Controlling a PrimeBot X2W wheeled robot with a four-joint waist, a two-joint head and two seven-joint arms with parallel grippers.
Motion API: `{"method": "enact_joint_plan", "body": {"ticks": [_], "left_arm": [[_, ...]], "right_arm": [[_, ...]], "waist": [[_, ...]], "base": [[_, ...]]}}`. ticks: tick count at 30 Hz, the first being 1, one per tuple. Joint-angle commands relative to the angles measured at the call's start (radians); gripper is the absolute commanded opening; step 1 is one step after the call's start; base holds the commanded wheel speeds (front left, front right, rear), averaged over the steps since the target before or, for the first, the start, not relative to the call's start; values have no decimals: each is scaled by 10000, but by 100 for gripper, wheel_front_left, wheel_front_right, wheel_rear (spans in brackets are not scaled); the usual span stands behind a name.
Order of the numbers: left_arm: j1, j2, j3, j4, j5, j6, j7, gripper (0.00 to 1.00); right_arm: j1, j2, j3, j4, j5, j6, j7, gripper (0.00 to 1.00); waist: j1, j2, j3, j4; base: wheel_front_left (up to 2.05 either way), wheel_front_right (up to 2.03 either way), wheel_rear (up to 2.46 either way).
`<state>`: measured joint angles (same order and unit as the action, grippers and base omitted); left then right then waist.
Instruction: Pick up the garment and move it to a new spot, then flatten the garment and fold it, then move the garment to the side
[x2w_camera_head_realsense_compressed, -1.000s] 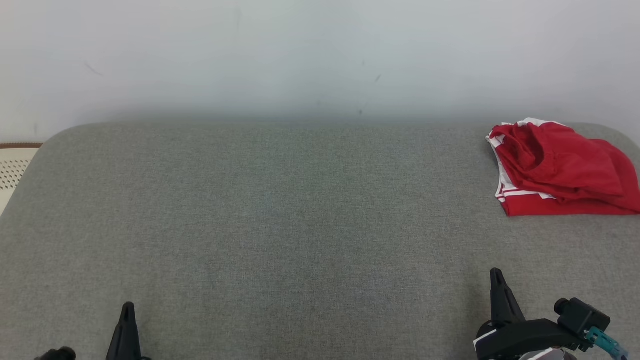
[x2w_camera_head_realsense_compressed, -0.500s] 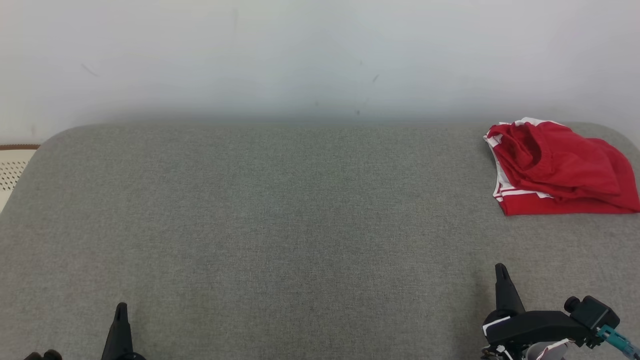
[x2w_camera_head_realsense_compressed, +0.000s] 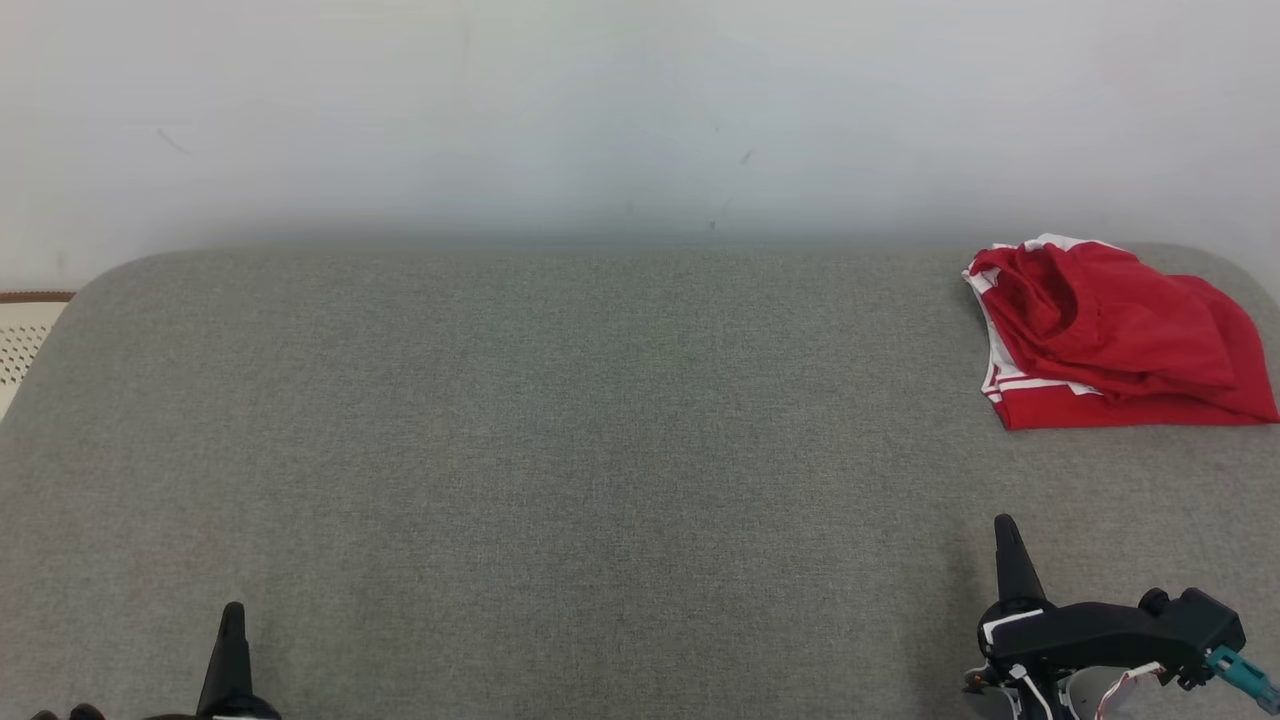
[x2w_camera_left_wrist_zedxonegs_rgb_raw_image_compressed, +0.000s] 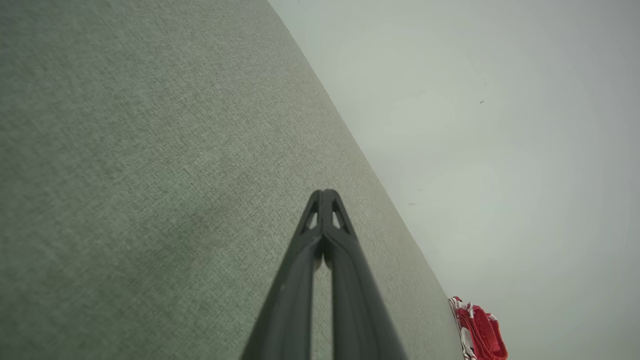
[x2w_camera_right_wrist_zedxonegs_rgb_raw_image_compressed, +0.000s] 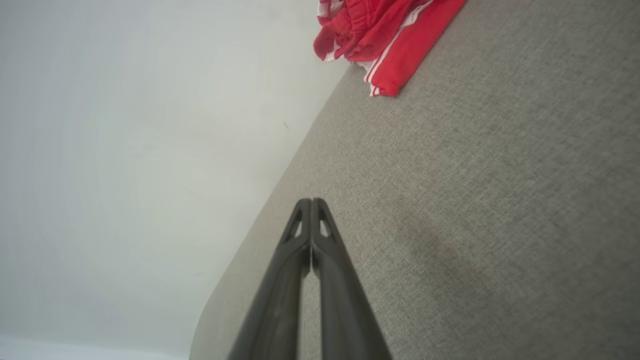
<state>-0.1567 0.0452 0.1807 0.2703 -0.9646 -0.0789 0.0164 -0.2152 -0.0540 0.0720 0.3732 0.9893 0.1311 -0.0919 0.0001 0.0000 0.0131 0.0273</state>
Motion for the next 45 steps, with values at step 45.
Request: {"method": "enact_joint_plan", "body": {"ticks": [45], "left_arm": [[-775, 88, 738, 841, -4230, -405, 1349, 0]], "right_arm": [[-844, 36, -399, 537, 4536, -4, 885, 0]], "waist": [[-1, 0, -19, -169]], "base": [[0, 0, 0]]}}
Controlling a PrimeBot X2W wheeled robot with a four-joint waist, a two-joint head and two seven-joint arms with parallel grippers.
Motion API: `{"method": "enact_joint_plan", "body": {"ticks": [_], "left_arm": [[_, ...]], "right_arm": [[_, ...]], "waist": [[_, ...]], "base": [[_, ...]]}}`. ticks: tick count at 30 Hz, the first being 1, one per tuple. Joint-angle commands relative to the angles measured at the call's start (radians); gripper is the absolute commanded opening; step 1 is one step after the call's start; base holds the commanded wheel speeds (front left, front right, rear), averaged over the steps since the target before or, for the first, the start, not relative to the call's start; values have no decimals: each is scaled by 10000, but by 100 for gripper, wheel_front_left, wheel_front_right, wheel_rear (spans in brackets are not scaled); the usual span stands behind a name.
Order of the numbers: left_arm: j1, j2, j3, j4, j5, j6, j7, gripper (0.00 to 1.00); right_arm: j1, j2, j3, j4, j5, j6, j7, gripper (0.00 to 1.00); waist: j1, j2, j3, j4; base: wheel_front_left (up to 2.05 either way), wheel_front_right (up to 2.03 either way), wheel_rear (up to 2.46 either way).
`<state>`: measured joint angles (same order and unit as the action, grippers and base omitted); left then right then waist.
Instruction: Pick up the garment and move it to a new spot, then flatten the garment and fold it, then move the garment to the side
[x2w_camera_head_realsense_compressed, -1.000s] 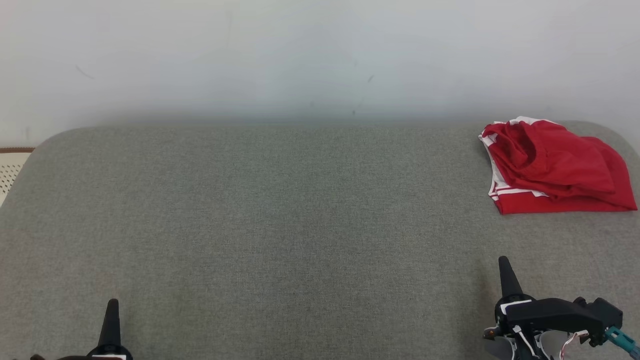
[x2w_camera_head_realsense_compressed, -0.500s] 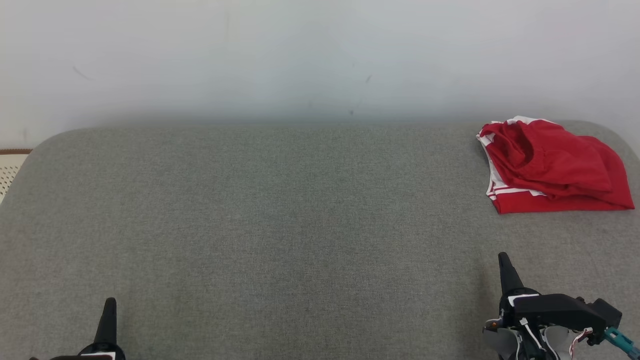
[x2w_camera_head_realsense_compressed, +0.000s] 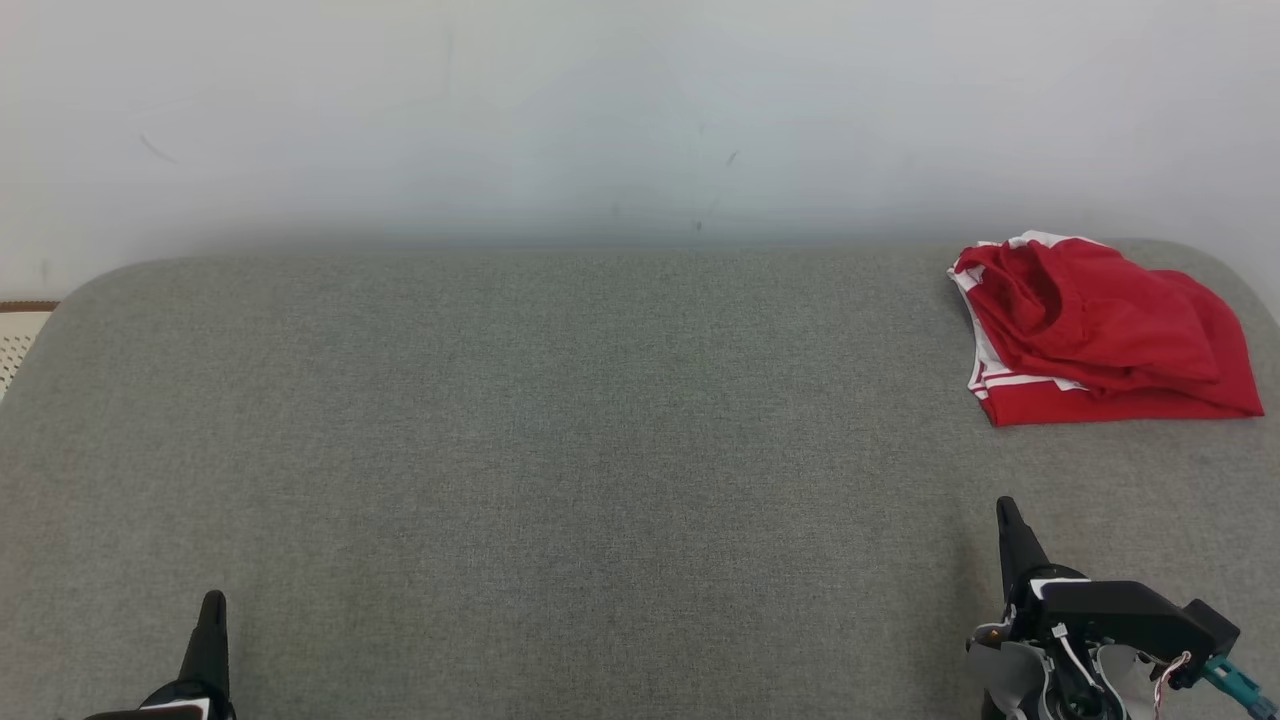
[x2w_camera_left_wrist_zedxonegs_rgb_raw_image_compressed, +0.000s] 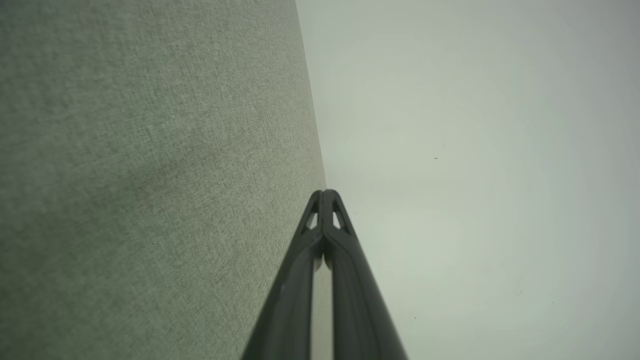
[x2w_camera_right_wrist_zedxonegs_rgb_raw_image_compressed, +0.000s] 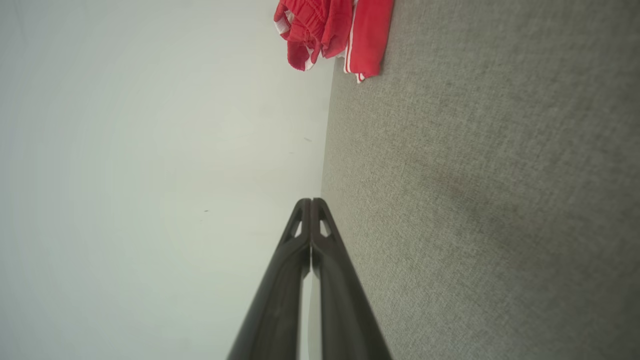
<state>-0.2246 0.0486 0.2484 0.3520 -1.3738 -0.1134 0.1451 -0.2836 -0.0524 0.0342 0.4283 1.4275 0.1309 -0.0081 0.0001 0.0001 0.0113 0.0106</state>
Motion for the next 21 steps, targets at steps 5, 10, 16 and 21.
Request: {"method": "enact_joint_plan", "body": {"ticks": [5, 10, 16, 21], "left_arm": [[-174, 56, 126, 110, -542, -85, 182, 0], [-216, 58, 188, 186, -888, -109, 311, 0], [-268, 61, 258, 285, -1362, -166, 460, 0], [-318, 62, 311, 363, -1719, -179, 567, 0]], "right_arm": [[-184, 23, -53, 46, 565, -2, 122, 0], [-264, 26, -84, 97, 966, -3, 189, 0], [-344, 28, -125, 175, 1478, -4, 295, 0], [-364, 31, -152, 234, 1830, -4, 364, 0]], "waist": [[-1, -1, -2, -21], [-1, -1, -5, -40], [-1, -1, -8, -67], [-1, -1, -10, -87]], "base": [[0, 0, 0], [0, 0, 0], [0, 0, 0], [0, 0, 0]]}}
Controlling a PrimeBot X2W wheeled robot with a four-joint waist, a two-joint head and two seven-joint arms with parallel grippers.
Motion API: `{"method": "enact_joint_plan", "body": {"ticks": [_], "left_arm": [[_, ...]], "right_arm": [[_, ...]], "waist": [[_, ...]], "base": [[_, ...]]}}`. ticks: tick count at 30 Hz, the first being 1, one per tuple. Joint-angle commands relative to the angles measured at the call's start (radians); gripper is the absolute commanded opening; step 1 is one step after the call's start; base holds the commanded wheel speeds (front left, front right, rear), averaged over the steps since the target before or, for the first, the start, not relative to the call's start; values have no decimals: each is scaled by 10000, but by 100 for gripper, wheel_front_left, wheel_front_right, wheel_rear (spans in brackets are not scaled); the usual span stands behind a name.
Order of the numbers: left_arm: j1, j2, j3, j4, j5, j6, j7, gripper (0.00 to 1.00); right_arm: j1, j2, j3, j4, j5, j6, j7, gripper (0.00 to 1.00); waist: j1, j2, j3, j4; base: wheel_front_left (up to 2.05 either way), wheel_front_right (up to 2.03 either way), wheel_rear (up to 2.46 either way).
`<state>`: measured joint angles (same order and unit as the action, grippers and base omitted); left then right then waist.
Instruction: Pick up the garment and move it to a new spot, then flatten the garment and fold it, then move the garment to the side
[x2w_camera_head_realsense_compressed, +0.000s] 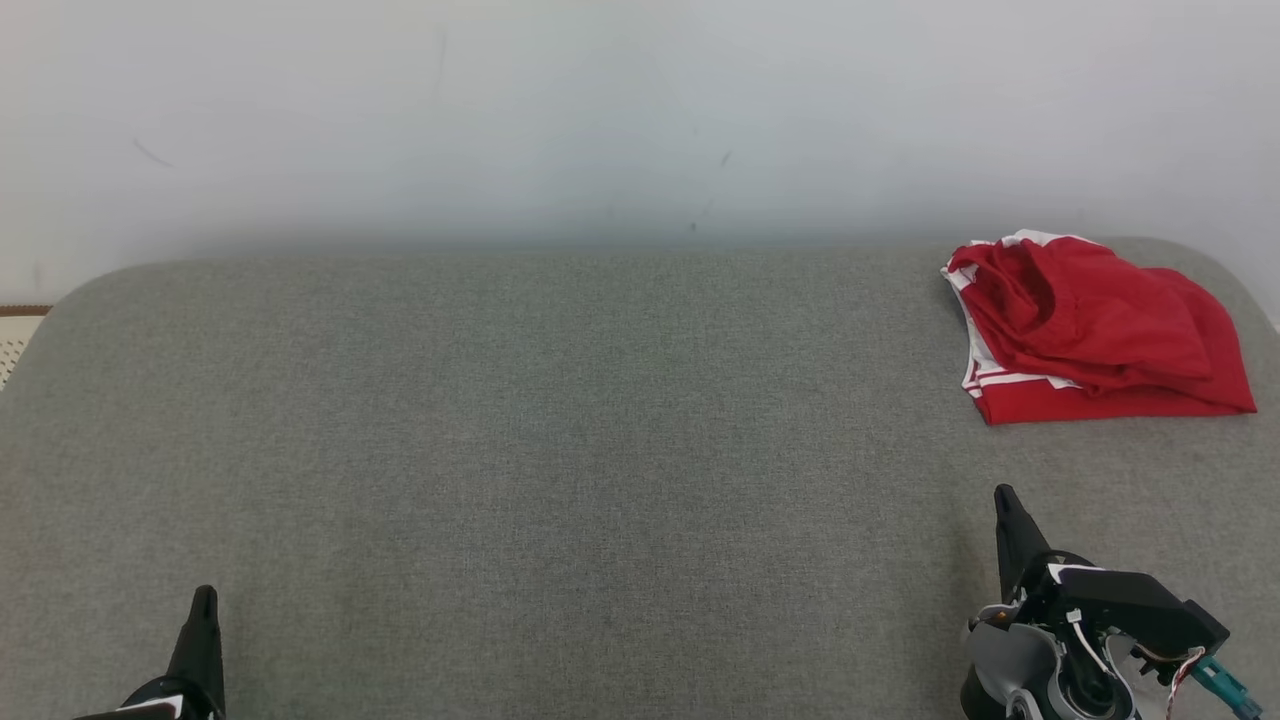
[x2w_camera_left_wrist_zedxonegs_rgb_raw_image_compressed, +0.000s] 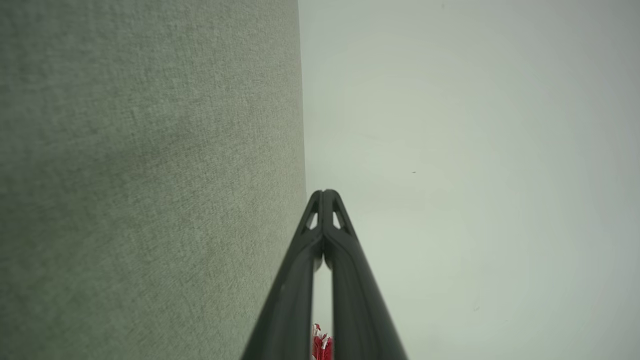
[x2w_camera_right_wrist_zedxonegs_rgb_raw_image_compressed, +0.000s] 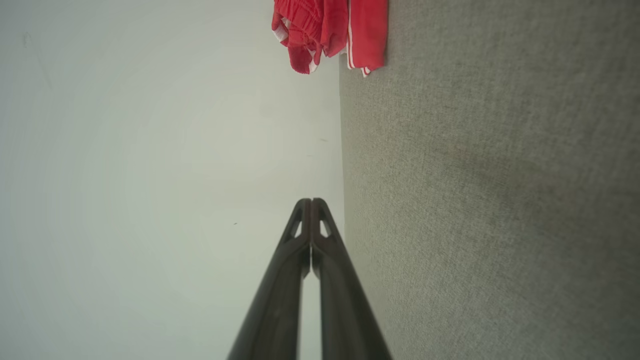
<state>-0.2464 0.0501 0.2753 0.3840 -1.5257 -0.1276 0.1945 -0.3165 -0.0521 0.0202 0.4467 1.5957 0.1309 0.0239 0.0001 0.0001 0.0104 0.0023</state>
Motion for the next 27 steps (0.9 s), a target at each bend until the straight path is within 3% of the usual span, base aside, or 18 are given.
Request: {"method": "enact_joint_plan", "body": {"ticks": [1, 27], "left_arm": [[-120, 49, 66, 70, -340, -44, 96, 0], [-118, 54, 68, 86, -373, -50, 120, 0]], "right_arm": [[-68, 28, -25, 63, 293, -3, 72, 0], [-82, 30, 1, 63, 397, -3, 60, 0]], "waist": [[-1, -1, -1, -11], [-1, -1, -2, -17]], "base": [[0, 0, 0], [0, 0, 0]]}}
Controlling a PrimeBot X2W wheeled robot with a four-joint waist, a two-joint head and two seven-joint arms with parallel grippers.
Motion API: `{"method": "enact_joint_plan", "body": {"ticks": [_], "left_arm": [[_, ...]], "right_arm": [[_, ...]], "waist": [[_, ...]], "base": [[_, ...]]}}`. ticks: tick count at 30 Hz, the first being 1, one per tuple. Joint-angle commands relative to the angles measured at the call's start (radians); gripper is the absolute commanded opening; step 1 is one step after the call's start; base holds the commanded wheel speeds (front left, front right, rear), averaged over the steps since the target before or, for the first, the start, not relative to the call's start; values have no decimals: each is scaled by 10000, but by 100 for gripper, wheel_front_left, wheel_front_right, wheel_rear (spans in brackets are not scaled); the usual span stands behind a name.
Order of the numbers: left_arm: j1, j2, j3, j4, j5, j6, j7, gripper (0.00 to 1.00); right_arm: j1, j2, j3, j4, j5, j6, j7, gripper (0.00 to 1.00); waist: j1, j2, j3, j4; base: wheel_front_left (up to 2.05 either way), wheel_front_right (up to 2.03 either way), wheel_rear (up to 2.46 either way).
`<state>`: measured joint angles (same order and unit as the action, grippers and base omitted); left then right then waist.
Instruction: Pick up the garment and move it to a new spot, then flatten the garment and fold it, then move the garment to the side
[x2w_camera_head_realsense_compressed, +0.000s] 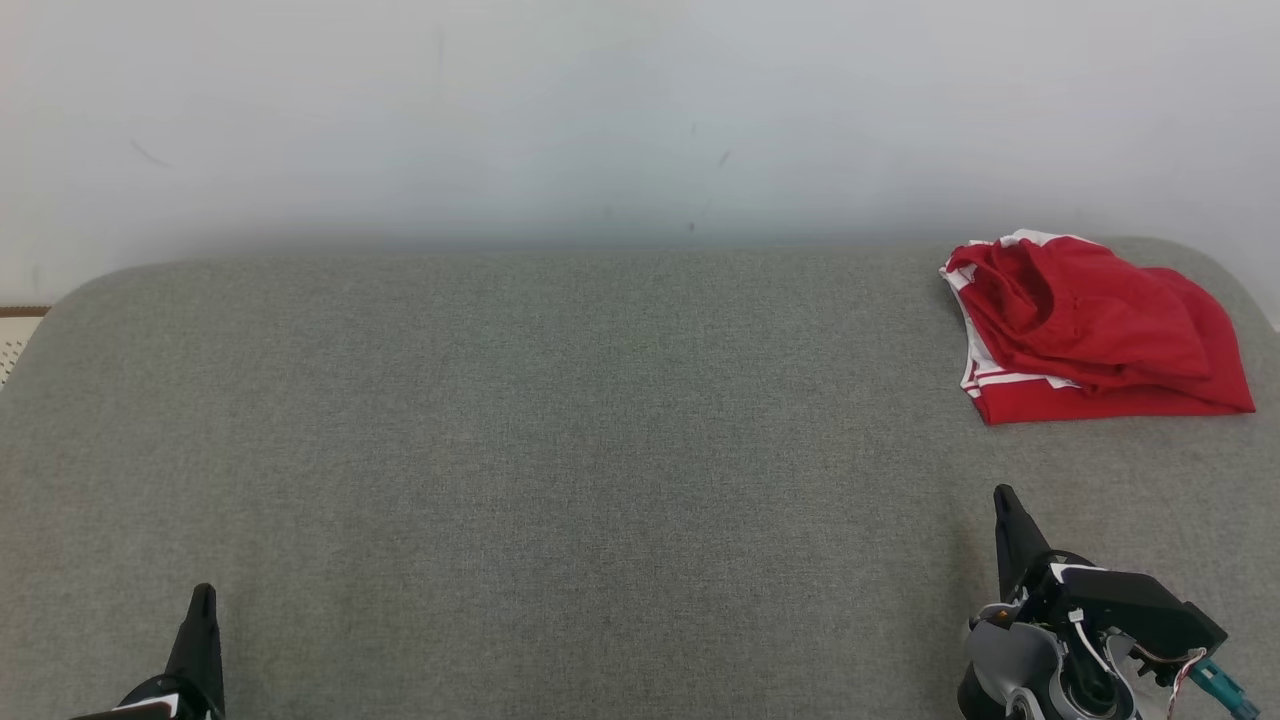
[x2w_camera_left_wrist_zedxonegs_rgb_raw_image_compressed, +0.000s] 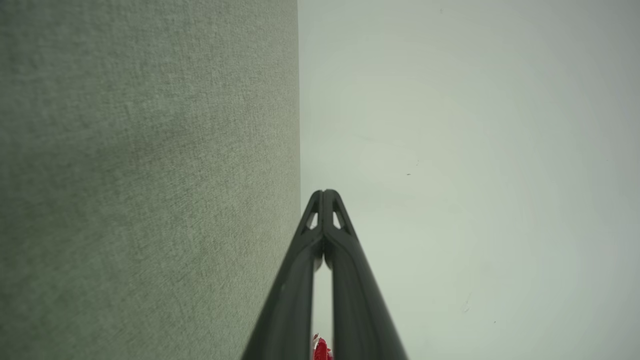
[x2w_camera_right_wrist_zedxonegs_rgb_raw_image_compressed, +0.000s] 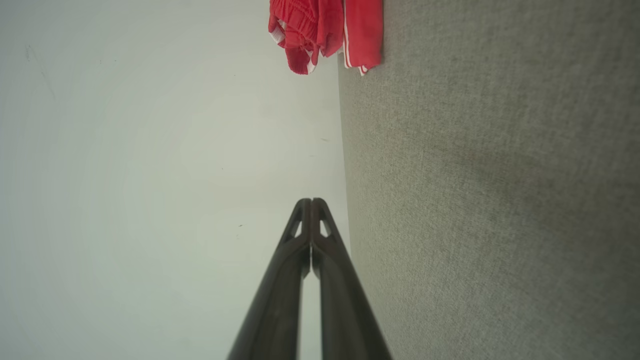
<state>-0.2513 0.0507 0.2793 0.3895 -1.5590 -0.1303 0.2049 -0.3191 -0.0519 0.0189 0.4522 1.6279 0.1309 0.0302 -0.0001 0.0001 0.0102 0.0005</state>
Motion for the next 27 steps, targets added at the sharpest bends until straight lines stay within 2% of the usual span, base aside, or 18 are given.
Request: {"method": "enact_joint_plan", "body": {"ticks": [1, 27], "left_arm": [[-68, 49, 27, 31, -39, -24, 16, 0], [-65, 53, 19, 29, -39, -23, 10, 0]], "right_arm": [[-56, 28, 14, 10, 76, -3, -3, 0], [-55, 27, 31, 9, 86, -3, -13, 0]], "waist": [[1, -1, 0, 1], [1, -1, 0, 1]], "base": [[0, 0, 0], [0, 0, 0]]}}
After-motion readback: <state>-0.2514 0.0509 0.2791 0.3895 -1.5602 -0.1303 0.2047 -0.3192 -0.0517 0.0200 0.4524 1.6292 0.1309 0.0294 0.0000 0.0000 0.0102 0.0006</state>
